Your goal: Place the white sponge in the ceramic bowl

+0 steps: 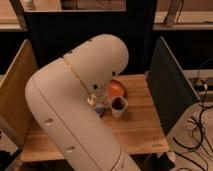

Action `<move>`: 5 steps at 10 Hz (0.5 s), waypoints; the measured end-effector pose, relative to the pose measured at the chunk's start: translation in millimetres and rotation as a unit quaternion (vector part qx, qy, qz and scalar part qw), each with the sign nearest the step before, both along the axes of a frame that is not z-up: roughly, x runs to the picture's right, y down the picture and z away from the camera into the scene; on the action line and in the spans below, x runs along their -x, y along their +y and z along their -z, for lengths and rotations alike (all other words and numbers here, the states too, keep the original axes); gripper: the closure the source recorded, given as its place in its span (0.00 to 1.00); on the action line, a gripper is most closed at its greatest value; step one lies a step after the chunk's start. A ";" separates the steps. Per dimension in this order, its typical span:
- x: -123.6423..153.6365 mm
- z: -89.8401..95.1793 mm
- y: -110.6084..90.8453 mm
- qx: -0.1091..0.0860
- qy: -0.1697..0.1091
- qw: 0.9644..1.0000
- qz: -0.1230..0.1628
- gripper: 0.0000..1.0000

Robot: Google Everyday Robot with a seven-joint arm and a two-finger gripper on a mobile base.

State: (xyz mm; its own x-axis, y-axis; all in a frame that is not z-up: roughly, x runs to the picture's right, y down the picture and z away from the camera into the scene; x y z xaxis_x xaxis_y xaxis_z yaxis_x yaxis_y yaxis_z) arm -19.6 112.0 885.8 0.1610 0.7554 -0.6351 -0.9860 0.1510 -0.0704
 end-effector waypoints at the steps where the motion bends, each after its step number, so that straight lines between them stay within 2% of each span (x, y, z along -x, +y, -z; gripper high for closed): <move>1: 0.7 0.0 1.0 0.001 -0.001 1.000 -0.001 0.38; 5: 12.9 -5.5 35.1 0.045 -0.010 0.999 0.006 0.38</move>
State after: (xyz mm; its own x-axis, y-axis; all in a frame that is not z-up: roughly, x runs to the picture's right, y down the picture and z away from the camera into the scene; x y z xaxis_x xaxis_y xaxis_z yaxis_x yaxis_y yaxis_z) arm -32.6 147.0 891.2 0.1830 0.6929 -0.6974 -0.9824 0.1556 -0.1032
